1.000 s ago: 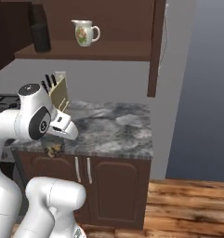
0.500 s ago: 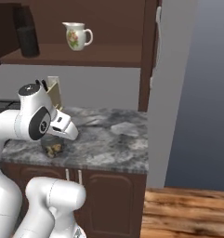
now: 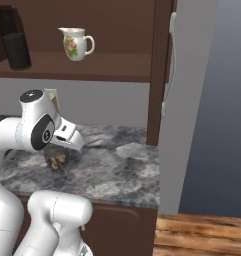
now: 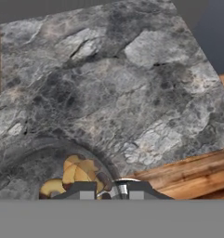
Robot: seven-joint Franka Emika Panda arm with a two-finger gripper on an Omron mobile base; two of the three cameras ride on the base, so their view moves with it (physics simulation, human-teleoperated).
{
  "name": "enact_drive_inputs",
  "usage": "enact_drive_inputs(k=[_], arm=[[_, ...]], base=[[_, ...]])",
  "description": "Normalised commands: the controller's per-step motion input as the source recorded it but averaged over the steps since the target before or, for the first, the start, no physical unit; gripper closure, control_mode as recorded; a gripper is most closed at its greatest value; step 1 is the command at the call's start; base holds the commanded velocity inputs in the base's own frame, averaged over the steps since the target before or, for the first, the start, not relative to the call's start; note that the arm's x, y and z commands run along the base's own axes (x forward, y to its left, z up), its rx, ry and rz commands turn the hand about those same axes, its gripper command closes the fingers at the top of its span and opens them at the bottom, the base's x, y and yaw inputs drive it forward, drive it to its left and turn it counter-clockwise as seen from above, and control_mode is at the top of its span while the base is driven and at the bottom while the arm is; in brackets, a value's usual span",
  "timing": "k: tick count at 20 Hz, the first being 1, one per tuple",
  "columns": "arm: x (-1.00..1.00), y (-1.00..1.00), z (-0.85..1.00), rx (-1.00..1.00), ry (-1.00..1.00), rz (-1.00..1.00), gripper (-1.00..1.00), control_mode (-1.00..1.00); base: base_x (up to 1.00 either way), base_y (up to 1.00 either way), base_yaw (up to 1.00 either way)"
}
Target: Pick the jar and jar from the dining table and place them in the open cabinet. Close the cabinet after placing the objects.
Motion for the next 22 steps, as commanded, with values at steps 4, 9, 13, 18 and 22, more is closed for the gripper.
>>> enact_drive_inputs(k=[4, 9, 13, 18, 22], arm=[[0.00, 0.00, 0.00, 0.00, 0.00, 0.00, 1.00, 1.00], [0.00, 0.00, 0.00, 0.00, 0.00, 0.00, 1.00, 1.00], [0.00, 0.00, 0.00, 0.00, 0.00, 0.00, 1.00, 1.00], [0.00, 0.00, 0.00, 0.00, 0.00, 0.00, 1.00, 1.00], [0.00, 0.00, 0.00, 0.00, 0.00, 0.00, 1.00, 1.00]], base=[[0.28, -0.14, 0.01], [0.03, -0.04, 0.00], [0.00, 0.00, 0.00], [0.00, 0.00, 0.00], [0.00, 0.00, 0.00]])
